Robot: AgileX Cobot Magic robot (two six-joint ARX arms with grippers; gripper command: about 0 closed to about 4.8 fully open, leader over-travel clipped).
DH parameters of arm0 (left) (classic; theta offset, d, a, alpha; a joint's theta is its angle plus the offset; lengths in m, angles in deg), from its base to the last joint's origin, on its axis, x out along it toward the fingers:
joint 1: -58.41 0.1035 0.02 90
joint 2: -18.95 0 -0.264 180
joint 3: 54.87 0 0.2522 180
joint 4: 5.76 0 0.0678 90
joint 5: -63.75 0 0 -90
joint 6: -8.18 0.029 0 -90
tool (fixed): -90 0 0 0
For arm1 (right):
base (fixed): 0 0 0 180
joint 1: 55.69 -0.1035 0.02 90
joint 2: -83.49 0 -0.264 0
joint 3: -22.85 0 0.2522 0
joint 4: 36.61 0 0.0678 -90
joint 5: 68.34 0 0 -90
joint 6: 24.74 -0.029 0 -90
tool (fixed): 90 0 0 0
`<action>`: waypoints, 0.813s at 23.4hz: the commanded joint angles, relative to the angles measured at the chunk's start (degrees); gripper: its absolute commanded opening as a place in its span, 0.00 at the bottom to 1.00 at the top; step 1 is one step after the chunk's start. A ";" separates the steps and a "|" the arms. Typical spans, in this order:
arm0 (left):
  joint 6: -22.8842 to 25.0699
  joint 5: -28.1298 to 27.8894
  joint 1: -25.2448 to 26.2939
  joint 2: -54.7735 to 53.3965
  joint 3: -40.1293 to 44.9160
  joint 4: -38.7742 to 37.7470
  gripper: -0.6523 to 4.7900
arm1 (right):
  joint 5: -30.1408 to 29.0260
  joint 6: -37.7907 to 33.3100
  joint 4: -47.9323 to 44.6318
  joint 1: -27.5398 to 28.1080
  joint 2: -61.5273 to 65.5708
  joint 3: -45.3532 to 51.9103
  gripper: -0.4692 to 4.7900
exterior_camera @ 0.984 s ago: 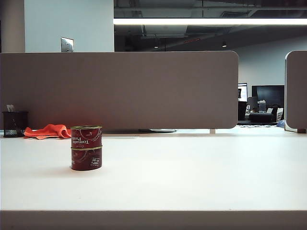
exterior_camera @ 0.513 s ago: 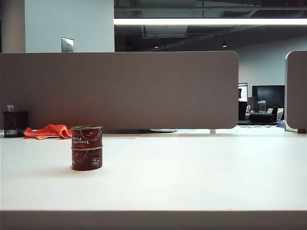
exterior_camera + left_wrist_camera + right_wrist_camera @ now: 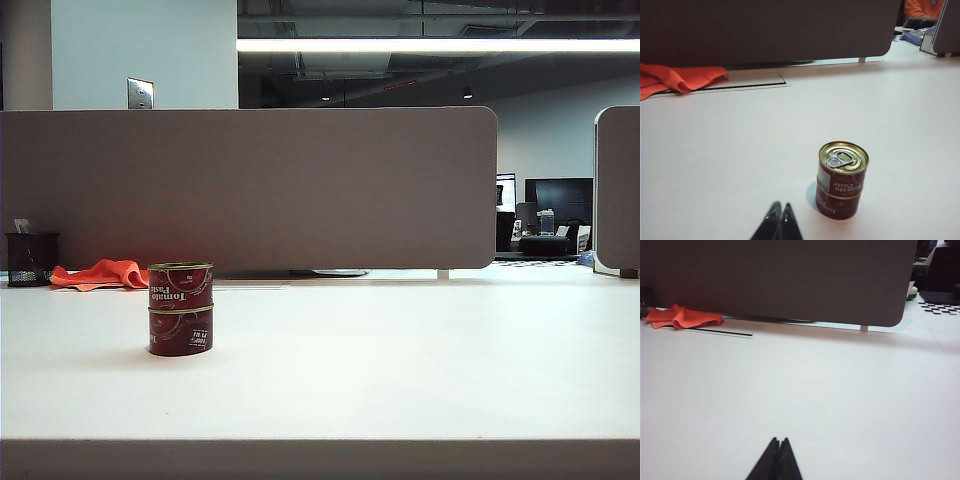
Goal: Stack a can of tomatoes on the right onto the can of tomatoes on the left.
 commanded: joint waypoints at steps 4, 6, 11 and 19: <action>0.22 0.02 -0.02 0.02 -0.26 0.59 0.11 | -0.11 0.17 -0.24 0.02 -0.98 0.31 0.08; 0.24 0.02 -0.09 0.74 -0.22 0.39 0.11 | -0.11 0.17 0.46 0.07 -2.21 0.33 0.08; 0.22 0.02 -0.07 3.74 -0.22 -1.33 0.11 | 0.07 0.17 1.20 2.12 -6.84 0.33 0.08; 0.22 0.02 0.13 12.63 -0.20 -2.89 0.11 | 0.07 0.17 3.39 10.40 -10.29 0.33 0.08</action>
